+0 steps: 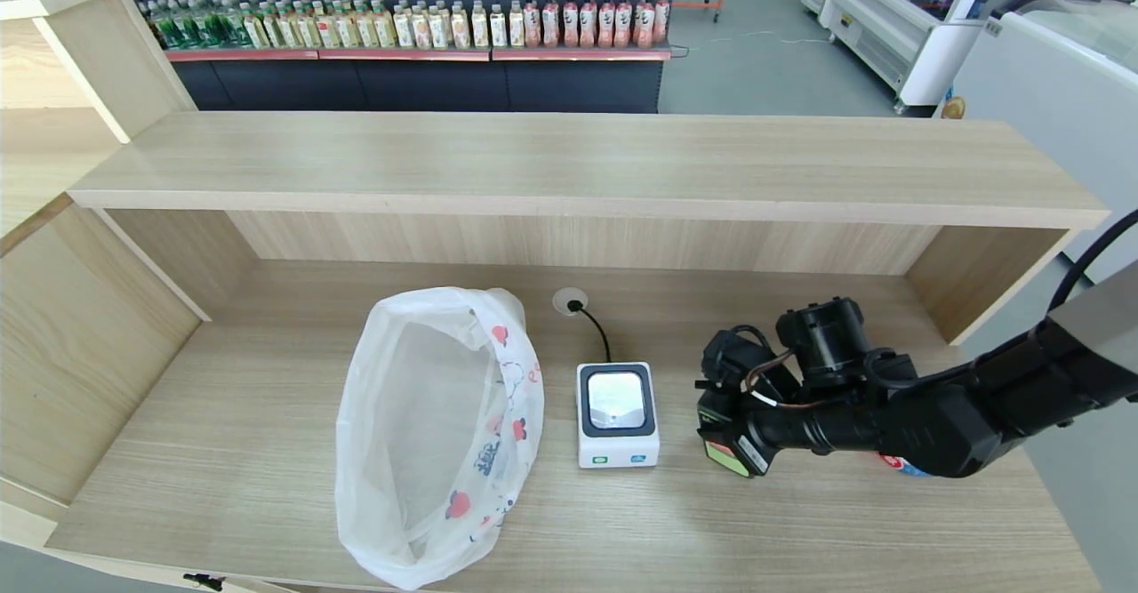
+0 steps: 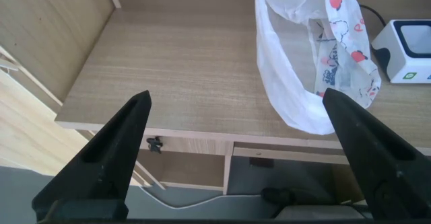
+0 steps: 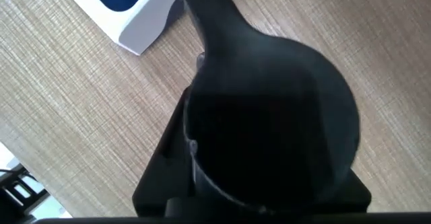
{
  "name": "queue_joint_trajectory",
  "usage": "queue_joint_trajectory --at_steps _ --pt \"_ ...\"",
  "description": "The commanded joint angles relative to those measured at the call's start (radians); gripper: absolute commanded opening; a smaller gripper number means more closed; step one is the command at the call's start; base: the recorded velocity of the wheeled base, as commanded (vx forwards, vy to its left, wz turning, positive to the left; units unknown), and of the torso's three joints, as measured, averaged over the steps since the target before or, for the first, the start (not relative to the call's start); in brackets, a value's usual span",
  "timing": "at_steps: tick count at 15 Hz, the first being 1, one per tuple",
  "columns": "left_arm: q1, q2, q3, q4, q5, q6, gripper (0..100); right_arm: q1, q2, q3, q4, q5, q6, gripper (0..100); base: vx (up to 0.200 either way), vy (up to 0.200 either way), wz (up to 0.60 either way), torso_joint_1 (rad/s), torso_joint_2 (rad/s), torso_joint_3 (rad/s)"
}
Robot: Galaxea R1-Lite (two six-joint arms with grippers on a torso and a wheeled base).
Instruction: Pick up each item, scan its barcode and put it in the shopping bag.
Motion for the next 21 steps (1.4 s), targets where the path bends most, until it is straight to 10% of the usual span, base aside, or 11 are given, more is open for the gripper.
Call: queue_joint_trajectory --at_steps 1,6,9,12,15,18,21 --pt "0.000 0.000 0.000 0.000 0.000 0.000 100 -0.003 -0.020 0.029 -0.009 0.001 0.002 0 0.000 0.000 0.00 0.000 0.00 0.000" --pt "0.000 0.000 0.000 0.000 0.000 0.000 100 -0.021 -0.316 0.132 -0.091 0.001 0.292 0 0.000 0.000 0.00 0.000 0.00 0.000" --pt "0.000 0.000 0.000 0.000 0.000 0.000 100 -0.031 -0.569 0.285 -0.094 0.001 0.180 0 0.000 0.000 0.00 0.000 0.00 0.000" --pt "0.000 0.000 0.000 0.000 0.000 0.000 100 -0.110 -0.721 0.382 -0.089 0.090 -0.314 0 0.000 0.000 0.00 0.000 0.00 0.000" --pt "0.000 0.000 0.000 0.000 0.000 0.000 100 -0.259 -0.750 0.397 -0.028 0.524 -0.726 0 0.000 0.000 0.00 0.000 0.00 0.000" --pt "0.000 0.000 0.000 0.000 0.000 0.000 100 -0.339 -0.703 0.370 0.274 0.895 -1.589 0 0.000 0.000 0.00 0.000 0.00 0.000" --pt "0.000 0.000 0.000 0.000 0.000 0.000 100 -0.284 -0.683 0.376 0.574 0.866 -2.086 0 0.000 0.000 0.00 0.000 0.00 0.000"
